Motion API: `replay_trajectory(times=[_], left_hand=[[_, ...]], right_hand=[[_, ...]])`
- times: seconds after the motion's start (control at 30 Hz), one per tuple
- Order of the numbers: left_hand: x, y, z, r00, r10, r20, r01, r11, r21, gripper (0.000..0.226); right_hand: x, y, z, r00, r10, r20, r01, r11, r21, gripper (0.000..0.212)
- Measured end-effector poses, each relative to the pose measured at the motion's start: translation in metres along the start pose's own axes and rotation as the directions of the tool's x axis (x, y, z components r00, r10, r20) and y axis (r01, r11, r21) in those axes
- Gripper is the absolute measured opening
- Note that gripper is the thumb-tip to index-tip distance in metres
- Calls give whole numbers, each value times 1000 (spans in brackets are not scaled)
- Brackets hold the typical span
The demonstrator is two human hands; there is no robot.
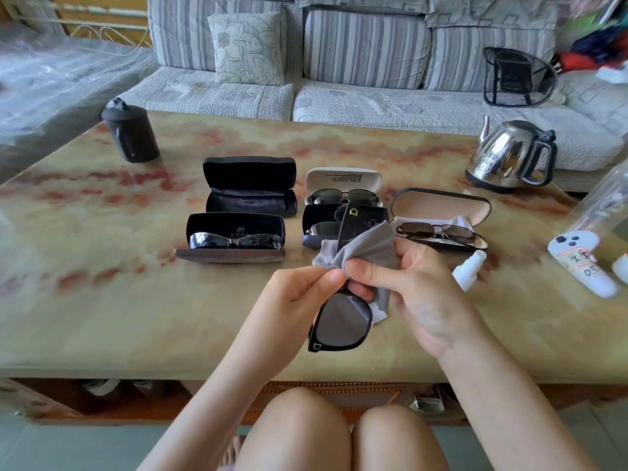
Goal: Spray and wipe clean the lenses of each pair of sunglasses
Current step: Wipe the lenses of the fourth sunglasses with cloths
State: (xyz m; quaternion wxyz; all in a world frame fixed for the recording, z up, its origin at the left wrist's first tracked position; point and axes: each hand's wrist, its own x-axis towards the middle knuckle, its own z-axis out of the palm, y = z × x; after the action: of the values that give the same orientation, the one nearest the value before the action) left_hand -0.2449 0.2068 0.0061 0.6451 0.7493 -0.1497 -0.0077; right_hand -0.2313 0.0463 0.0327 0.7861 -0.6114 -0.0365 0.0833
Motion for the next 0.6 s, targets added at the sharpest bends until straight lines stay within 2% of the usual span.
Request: replay_trajectory(times=[0.1, 0.13, 0.27, 0.37, 0.43, 0.5, 0.6], left_hand=[[2, -3, 0, 1000, -19, 14, 19, 1000, 13, 59], [2, -5, 0, 1000, -24, 20, 24, 1000, -4, 60], [-1, -7, 1, 997, -49, 60, 55, 992, -110, 40], [-1, -2, -1, 998, -13, 64, 17, 998, -66, 28], [-1, 1, -2, 998, 16, 60, -14, 999, -35, 27], [-2, 2, -1, 998, 13, 64, -13, 1000, -10, 29], [-1, 0, 2, 997, -8, 76, 6, 999, 32, 34]], right_hand=[[-1, 2, 4, 998, -29, -57, 26, 998, -62, 30], [-2, 3, 6, 997, -49, -61, 44, 996, -80, 34], [-5, 4, 8, 991, -113, -73, 104, 987, -121, 35], [-5, 4, 3, 995, -76, -68, 69, 993, -90, 20], [-6, 2, 0, 999, -23, -44, 21, 998, -53, 17], [-8, -2, 2, 999, 5, -41, -6, 1000, -26, 23], [-5, -8, 8, 994, 2, -108, -5, 1000, -28, 33]])
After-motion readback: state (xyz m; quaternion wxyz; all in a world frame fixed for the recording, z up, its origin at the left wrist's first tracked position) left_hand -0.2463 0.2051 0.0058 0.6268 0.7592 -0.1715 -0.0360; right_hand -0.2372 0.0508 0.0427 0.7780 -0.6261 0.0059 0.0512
